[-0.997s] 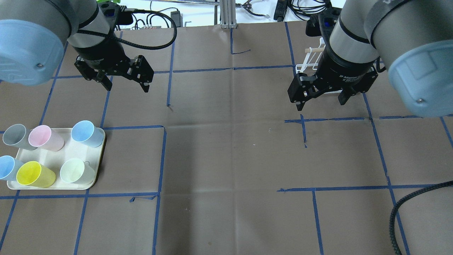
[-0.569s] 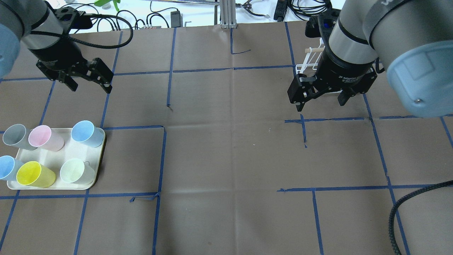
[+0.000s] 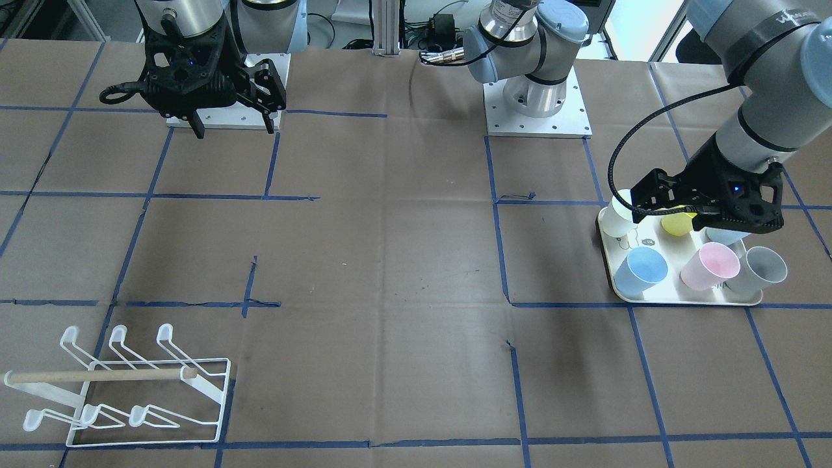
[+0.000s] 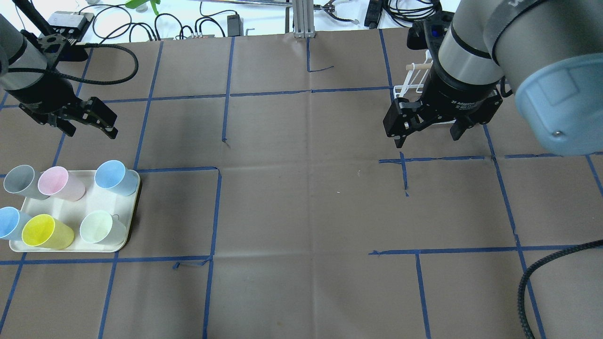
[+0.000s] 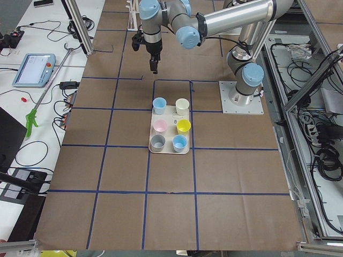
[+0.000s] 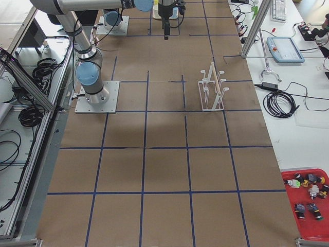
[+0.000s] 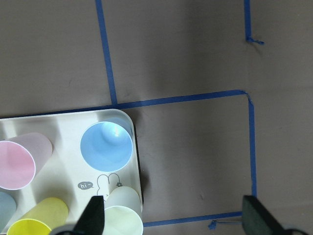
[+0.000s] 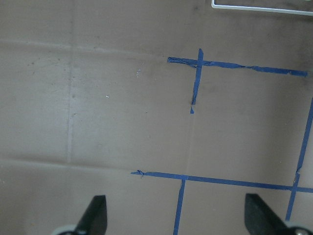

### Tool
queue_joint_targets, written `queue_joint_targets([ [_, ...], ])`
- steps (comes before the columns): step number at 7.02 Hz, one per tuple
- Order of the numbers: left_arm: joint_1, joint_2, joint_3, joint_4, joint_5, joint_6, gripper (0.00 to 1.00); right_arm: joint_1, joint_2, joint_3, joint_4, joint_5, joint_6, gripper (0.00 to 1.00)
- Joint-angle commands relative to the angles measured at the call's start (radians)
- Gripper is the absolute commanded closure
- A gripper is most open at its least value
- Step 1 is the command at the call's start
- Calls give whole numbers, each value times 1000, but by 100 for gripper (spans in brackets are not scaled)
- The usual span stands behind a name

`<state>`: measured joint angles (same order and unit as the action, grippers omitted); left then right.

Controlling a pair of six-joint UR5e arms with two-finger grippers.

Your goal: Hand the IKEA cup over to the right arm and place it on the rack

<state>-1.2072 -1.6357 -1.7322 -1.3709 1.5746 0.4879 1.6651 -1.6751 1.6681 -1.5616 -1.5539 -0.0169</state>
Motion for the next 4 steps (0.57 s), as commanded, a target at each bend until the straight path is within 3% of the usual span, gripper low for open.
queue_joint_targets([
  [1, 34, 2, -123, 152, -1, 20, 0, -1, 0, -1, 0, 0, 0, 0],
  [4, 37, -10, -233, 263, -4, -18, 0, -1, 1, 1, 0, 1, 0, 0],
])
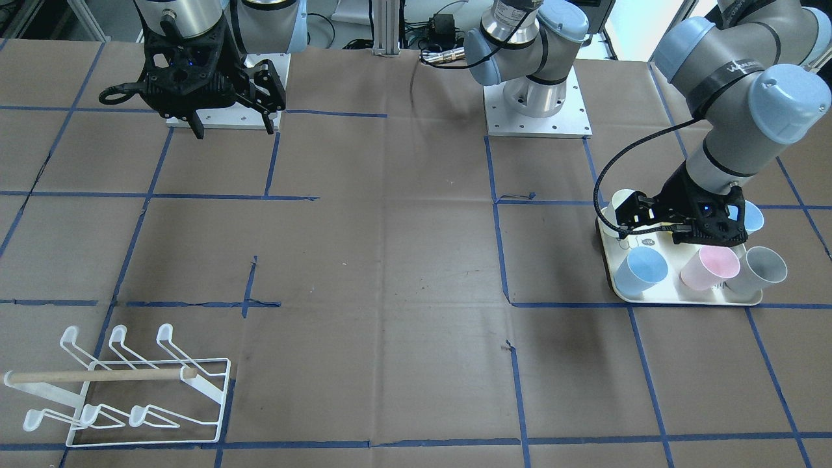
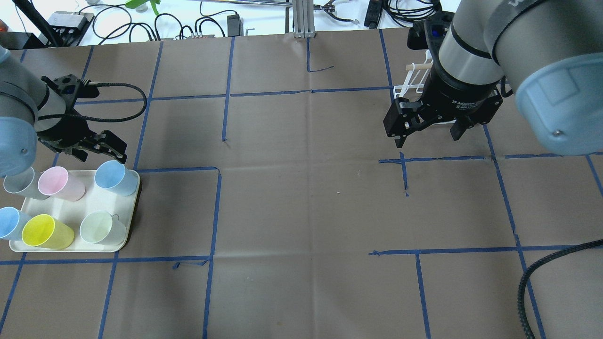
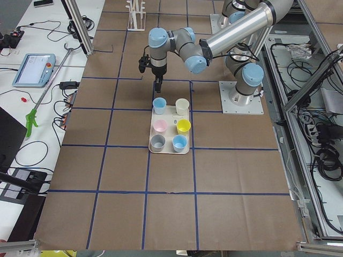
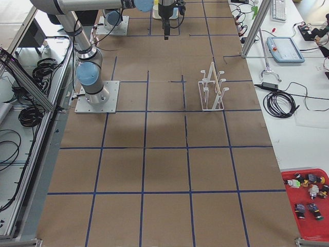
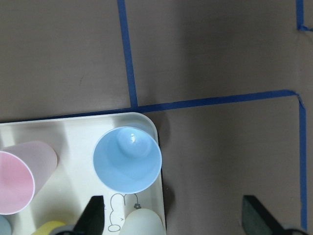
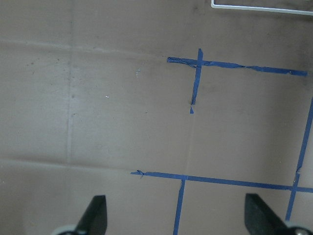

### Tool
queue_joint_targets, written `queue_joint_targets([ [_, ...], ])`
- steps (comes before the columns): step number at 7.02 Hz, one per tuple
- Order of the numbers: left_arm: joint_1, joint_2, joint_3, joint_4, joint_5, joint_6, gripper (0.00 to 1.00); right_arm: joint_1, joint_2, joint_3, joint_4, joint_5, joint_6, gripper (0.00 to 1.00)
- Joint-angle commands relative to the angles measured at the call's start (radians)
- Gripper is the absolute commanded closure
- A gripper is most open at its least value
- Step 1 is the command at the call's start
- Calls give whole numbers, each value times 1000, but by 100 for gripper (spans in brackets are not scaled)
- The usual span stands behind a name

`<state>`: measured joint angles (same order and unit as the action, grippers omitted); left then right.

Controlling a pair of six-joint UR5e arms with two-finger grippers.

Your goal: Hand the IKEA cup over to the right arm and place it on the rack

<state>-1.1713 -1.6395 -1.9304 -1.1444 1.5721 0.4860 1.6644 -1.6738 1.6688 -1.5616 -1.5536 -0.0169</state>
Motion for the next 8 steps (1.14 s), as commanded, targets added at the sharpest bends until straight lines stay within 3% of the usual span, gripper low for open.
queue_joint_targets([
  [1, 2, -20, -41, 76, 0, -15, 0, 0, 0, 0, 0, 1, 0, 0],
  [4, 13, -132, -77, 170, 0, -50, 1, -2, 3, -6, 0, 0, 0, 0],
  [8, 21, -140, -88, 170, 9, -47, 1, -3, 3, 6, 0, -6, 0, 0],
])
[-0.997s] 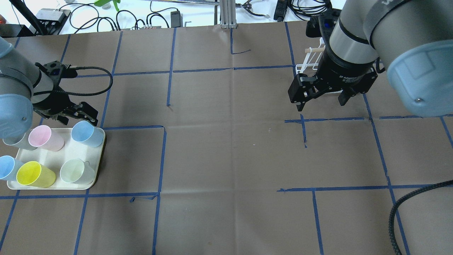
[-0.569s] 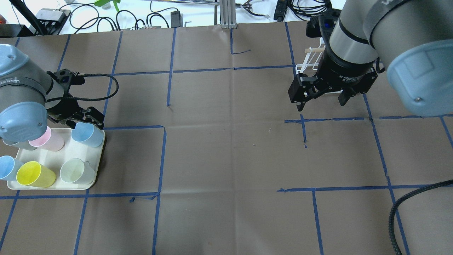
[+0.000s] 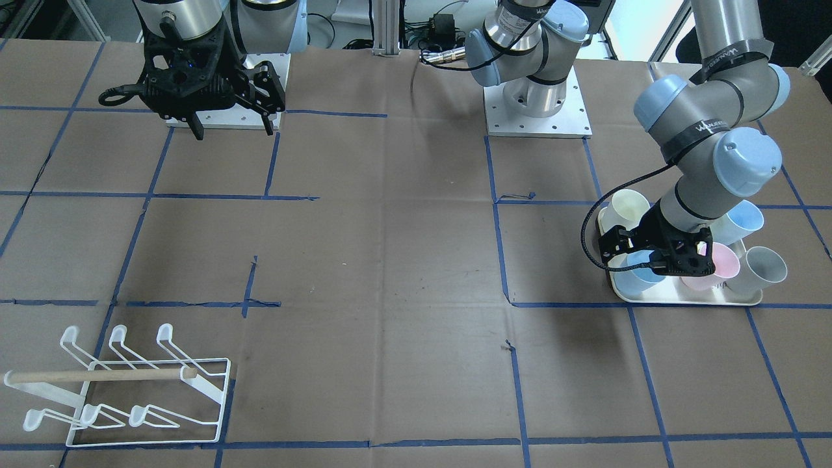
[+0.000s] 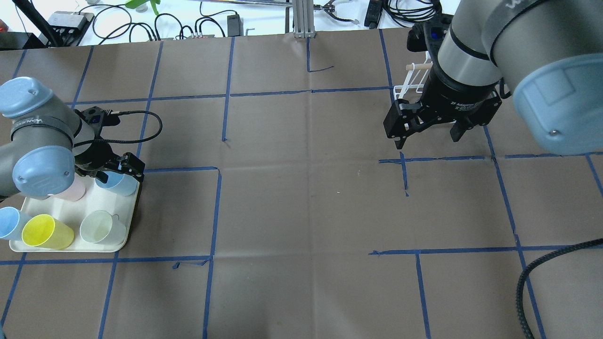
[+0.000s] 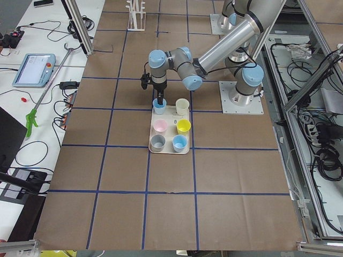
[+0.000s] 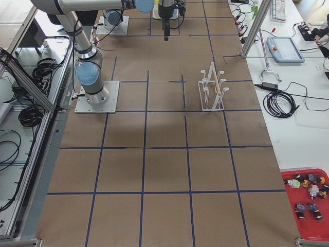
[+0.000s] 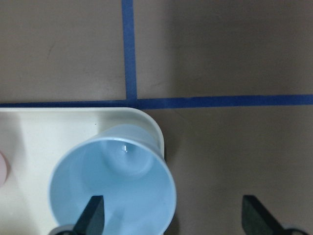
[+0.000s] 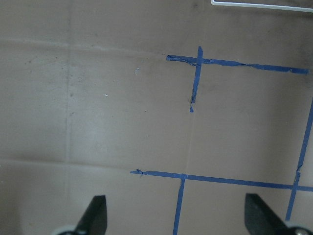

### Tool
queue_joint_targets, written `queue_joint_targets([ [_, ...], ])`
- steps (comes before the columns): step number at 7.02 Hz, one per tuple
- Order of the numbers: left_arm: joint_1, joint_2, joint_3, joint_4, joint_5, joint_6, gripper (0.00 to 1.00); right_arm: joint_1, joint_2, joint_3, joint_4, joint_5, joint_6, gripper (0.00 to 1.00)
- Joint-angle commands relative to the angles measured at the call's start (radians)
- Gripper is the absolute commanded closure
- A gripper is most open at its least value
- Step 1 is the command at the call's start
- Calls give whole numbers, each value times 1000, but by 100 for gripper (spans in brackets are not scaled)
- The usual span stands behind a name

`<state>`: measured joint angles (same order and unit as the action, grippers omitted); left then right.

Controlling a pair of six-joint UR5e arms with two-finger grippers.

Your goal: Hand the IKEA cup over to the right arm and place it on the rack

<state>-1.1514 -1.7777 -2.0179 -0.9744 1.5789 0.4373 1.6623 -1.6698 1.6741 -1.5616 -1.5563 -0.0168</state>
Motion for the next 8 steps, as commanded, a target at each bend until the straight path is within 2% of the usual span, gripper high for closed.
queue_joint_targets([
  [1, 1, -2, -1, 2, 3, 3, 1, -3, 1, 1, 0, -5, 0, 0],
  [2, 2, -5, 1, 3, 1, 11, 24, -4, 1, 1, 0, -7, 0, 0],
  [3, 2, -5, 2, 0, 6, 14, 69, -4, 1, 1, 0, -8, -3, 0],
  [4, 4, -5, 2, 0, 9, 12, 100, -3, 1, -2, 8, -7, -2, 0],
  [7, 32, 13, 20, -24, 22, 15, 100, -3, 2, -2, 14, 2, -6, 0],
  [8, 30, 44, 34, -44, 58, 11, 100, -3, 13, -2, 14, -1, -8, 0],
])
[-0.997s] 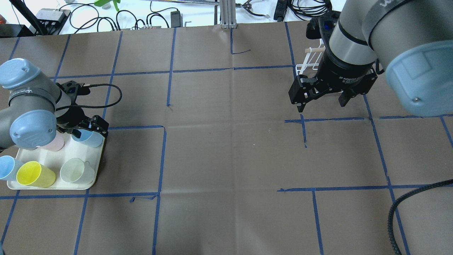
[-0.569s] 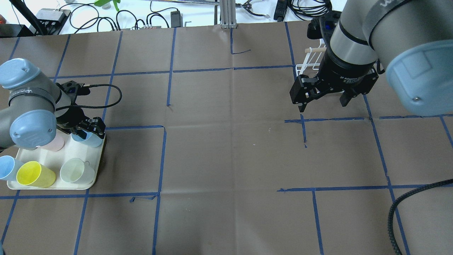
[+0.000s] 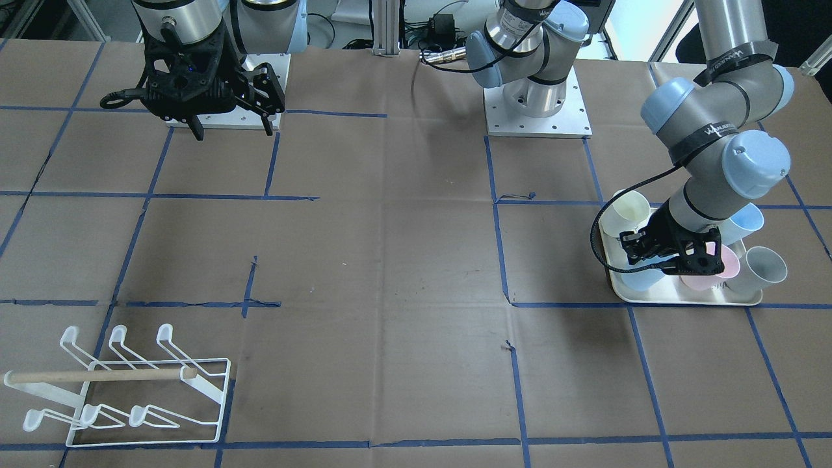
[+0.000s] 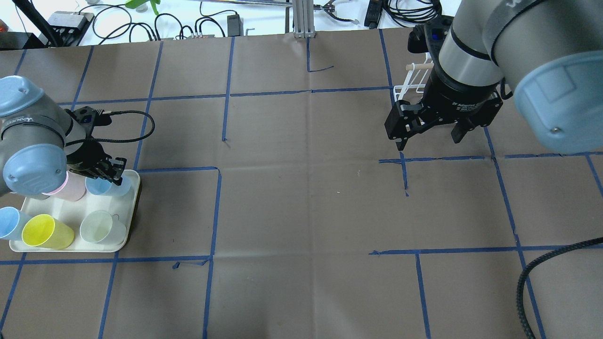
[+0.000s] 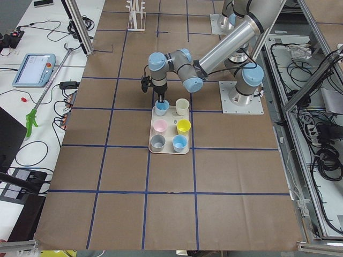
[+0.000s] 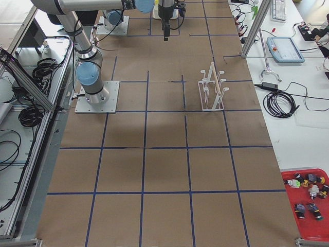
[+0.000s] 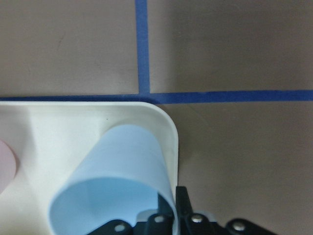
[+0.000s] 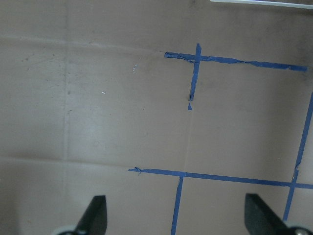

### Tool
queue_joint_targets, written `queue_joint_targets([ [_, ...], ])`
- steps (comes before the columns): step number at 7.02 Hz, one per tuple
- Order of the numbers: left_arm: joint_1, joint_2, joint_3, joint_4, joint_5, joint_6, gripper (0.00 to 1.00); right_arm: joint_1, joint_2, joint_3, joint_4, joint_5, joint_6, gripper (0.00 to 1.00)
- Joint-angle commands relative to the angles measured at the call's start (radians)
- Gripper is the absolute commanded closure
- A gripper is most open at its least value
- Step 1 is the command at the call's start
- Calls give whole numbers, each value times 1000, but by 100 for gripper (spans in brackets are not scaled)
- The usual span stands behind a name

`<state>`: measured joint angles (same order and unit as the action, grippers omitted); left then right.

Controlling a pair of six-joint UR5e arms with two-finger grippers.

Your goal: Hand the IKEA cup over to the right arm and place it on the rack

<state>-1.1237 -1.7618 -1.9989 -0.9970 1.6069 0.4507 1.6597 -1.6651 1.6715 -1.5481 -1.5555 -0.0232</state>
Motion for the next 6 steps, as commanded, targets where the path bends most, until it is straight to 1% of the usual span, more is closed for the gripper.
queue_joint_targets([
  [1, -5, 69, 63, -72, 24, -7, 100, 0, 15, 2, 2, 0, 0, 0],
  [2, -17, 99, 166, -212, 5, -18, 100, 0, 19, 2, -12, 5, 6, 0],
  [3, -43, 108, 312, -386, -17, -61, 100, 0, 19, 5, -61, 6, 15, 0],
  [4, -83, 96, 425, -511, -39, -129, 100, 3, 21, 7, -142, 8, 49, 0],
  [5, -137, 90, 504, -569, -60, -220, 100, 3, 33, 7, -253, 52, 116, 0],
  [6, -177, 78, 534, -565, -65, -245, 100, 3, 44, 8, -385, 131, 202, 1],
])
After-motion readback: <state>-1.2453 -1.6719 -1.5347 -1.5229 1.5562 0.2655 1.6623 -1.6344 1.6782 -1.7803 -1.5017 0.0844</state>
